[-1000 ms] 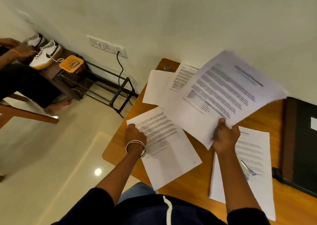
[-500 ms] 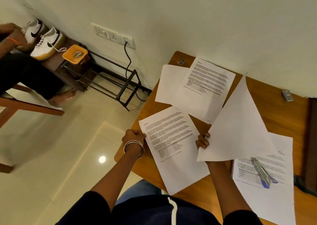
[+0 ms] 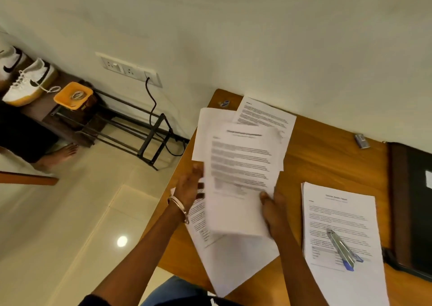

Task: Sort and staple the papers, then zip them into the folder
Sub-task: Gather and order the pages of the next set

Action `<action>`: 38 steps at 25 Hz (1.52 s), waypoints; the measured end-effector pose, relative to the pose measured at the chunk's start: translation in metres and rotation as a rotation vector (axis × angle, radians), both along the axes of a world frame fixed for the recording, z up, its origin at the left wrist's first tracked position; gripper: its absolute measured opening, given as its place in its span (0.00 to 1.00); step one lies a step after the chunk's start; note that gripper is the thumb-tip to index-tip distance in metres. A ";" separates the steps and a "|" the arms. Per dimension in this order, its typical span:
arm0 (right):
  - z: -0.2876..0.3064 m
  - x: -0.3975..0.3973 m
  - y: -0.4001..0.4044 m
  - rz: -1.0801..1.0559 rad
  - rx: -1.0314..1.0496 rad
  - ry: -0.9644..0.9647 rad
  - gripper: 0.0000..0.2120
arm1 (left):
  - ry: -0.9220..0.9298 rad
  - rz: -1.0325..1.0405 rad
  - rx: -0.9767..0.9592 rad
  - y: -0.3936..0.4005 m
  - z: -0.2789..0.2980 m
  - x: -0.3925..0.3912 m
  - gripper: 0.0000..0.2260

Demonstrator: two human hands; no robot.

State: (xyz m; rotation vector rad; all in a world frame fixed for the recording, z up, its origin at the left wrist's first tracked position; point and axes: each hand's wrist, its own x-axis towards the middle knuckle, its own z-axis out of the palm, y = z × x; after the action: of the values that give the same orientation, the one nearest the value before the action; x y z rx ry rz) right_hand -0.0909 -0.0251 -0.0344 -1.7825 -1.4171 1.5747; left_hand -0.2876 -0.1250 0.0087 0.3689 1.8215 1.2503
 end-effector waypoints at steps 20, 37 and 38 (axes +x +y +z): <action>-0.054 -0.015 0.047 0.644 0.697 -0.542 0.28 | -0.303 0.546 -0.178 -0.017 -0.071 -0.024 0.16; -0.055 0.023 0.024 0.646 0.801 -0.550 0.18 | -0.240 0.591 -0.186 -0.015 -0.064 -0.020 0.16; -0.057 0.024 0.027 0.600 0.813 -0.584 0.17 | -0.224 0.616 -0.189 -0.015 -0.062 -0.021 0.17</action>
State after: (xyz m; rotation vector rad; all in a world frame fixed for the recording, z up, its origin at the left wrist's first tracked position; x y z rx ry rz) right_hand -0.0673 0.0020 -0.0910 -1.3834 -2.5554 0.4474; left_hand -0.3088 -0.1402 -0.0535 -0.4572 1.8969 1.4315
